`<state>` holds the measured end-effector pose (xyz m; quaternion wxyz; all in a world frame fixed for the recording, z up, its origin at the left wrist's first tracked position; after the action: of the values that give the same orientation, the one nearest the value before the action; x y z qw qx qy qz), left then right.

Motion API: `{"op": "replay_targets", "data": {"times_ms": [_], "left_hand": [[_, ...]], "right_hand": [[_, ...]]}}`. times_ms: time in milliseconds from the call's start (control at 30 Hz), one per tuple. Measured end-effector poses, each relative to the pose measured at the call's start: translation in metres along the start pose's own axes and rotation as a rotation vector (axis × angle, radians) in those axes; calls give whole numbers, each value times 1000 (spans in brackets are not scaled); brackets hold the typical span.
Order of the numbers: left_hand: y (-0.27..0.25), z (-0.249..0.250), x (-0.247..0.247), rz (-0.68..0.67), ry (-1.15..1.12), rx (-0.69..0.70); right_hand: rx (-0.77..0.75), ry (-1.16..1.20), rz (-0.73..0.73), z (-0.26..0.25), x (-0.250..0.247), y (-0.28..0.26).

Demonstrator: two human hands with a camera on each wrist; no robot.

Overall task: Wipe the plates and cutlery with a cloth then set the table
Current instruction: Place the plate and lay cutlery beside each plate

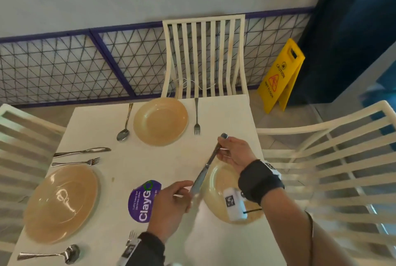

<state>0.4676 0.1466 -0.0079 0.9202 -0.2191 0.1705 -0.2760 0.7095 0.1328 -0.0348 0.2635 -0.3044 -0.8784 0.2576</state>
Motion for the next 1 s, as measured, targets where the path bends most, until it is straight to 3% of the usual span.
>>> {"op": "replay_targets", "data": {"times_ms": [100,233,400,667,1000], "left_hand": [[26,10,32,0,114,14],[78,30,64,23,97,-18],[147,56,84,118,237,55],[205,68,101,152,430,37],[217,71,102,108,570,64]], "right_hand": [[0,-203,25,-10,11,32],[-15,-452,73,-16,16,81],[-51,-840,142,-36,17,128],[-28,-1026,241,-43,20,188],[-118,-1278,282,-53,30,218]]}}
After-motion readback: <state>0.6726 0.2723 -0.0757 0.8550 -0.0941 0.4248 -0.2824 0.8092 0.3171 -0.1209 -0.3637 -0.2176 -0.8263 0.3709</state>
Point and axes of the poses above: each hand's wrist, its own y-axis towards the middle knuckle, its own x-axis out of the palm, z = x × y, the point moved 6 cm from there along y, towards the middle knuckle, and after that the axes turned 2 degrees about -z, right-handed, at the moved point
